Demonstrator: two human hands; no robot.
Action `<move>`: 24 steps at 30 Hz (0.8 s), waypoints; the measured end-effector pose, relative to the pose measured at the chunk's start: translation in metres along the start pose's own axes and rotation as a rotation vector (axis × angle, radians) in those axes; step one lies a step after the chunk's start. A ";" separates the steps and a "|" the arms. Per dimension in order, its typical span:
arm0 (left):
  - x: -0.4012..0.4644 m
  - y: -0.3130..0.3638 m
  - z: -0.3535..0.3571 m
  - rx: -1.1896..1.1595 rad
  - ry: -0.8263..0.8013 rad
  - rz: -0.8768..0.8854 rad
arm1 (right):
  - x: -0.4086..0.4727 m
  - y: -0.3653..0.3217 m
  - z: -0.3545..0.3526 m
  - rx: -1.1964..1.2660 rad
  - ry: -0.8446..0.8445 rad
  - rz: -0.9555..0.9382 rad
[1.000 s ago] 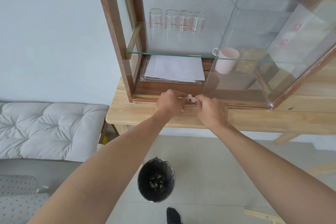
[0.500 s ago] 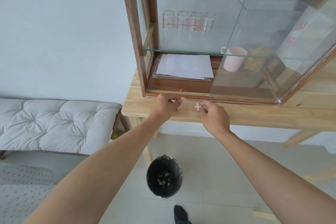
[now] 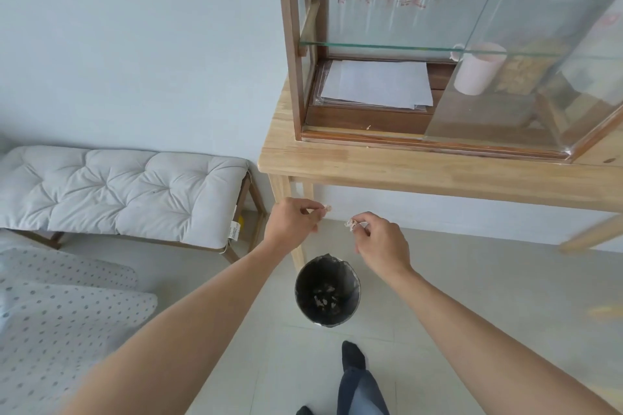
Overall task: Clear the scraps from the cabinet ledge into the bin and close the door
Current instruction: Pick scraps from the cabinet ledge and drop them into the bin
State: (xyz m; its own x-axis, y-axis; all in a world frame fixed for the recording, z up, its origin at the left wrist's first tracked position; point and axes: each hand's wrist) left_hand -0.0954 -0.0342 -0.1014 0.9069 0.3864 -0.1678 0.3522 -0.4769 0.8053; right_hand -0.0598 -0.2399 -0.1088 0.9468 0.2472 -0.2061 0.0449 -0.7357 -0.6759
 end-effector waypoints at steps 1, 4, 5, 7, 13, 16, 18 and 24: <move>-0.002 -0.008 0.003 0.008 -0.006 -0.020 | -0.001 0.005 0.007 -0.001 -0.017 0.007; -0.004 -0.031 0.016 0.027 -0.022 -0.092 | -0.001 0.018 0.025 -0.021 -0.072 0.030; -0.004 -0.039 0.022 0.037 -0.029 -0.114 | 0.001 0.024 0.031 -0.031 -0.095 0.041; -0.002 -0.055 0.034 0.065 -0.043 -0.157 | 0.007 0.034 0.044 -0.057 -0.141 0.066; 0.005 -0.094 0.064 0.179 -0.251 -0.267 | 0.024 0.060 0.070 -0.114 -0.363 0.169; 0.008 -0.097 0.065 0.191 -0.233 -0.266 | 0.029 0.066 0.071 -0.129 -0.382 0.183; 0.012 -0.094 0.060 0.193 -0.213 -0.262 | 0.031 0.066 0.067 -0.135 -0.364 0.180; 0.017 -0.070 0.033 0.162 -0.167 -0.223 | 0.028 0.052 0.041 -0.099 -0.271 0.155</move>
State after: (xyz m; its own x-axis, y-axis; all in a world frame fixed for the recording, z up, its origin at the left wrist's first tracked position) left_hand -0.0976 -0.0202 -0.1793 0.8237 0.3668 -0.4324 0.5669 -0.5196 0.6393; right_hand -0.0437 -0.2457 -0.1788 0.8260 0.2762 -0.4914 -0.0500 -0.8324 -0.5519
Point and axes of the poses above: each hand's wrist, its own x-axis towards the middle knuckle, its own z-axis out of the palm, y = z × x, and after that the axes turned 1 degree about z, right-handed
